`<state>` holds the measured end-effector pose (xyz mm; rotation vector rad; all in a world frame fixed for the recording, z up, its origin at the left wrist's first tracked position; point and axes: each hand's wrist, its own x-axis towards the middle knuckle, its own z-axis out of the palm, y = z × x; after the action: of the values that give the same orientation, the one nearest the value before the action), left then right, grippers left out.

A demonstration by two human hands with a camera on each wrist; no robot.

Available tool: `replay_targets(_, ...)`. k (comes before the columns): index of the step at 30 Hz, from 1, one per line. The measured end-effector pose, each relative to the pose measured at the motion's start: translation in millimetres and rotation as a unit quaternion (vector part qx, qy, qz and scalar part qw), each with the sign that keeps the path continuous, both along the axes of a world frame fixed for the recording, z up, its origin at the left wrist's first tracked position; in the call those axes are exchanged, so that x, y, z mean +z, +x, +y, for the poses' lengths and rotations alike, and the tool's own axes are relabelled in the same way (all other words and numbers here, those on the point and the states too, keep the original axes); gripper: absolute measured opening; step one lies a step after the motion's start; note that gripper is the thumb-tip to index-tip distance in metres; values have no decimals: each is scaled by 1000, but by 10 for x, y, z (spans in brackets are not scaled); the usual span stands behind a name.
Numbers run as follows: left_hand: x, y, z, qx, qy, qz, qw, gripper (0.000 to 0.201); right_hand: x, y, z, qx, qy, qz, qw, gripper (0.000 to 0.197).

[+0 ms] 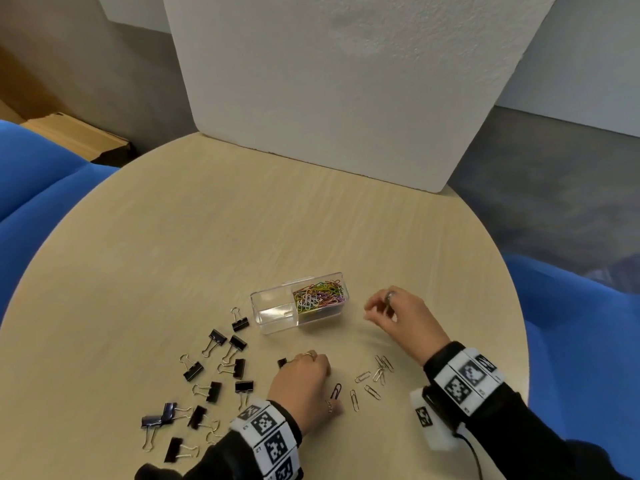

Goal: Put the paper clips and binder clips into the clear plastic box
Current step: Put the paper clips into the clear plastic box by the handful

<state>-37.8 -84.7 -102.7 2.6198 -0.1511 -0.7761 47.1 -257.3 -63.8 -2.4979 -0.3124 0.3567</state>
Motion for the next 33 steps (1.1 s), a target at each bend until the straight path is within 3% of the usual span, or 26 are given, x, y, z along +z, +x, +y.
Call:
replay_targets(2,-22,-12,-83,-9,-3,-10,1000,49,-139,-123,-178,21,-70,105,992,19)
replay_targets(5,-76,-2,-127,-6,-16,-1,1000,35,-316,-275,-320,16,-86,163,983,32)
replay_targets(10,-182,15,-110,-14,-42,17,999,16,-452,-430,-270,-61,-53,143,986,26)
replay_targets(15,-132,99,-81,16,-122,37,992,6,-519,-484,-236,-55,-12,134,989,16)
replay_targets(19,-1,175,-74,24,-200,54,978,17,-544,-484,-252,-26,-21,133,990,24)
replay_targets(24,-40,208,-86,-22,-157,42,986,29,-528,-509,-287,7,-39,129,991,26)
replay_targets(29,-133,122,-51,-192,-61,0,980,37,-506,-531,-338,26,-40,111,993,8)
replay_targets(33,-114,125,-107,-231,-34,-50,971,26,-512,-589,-393,-2,0,109,994,16)
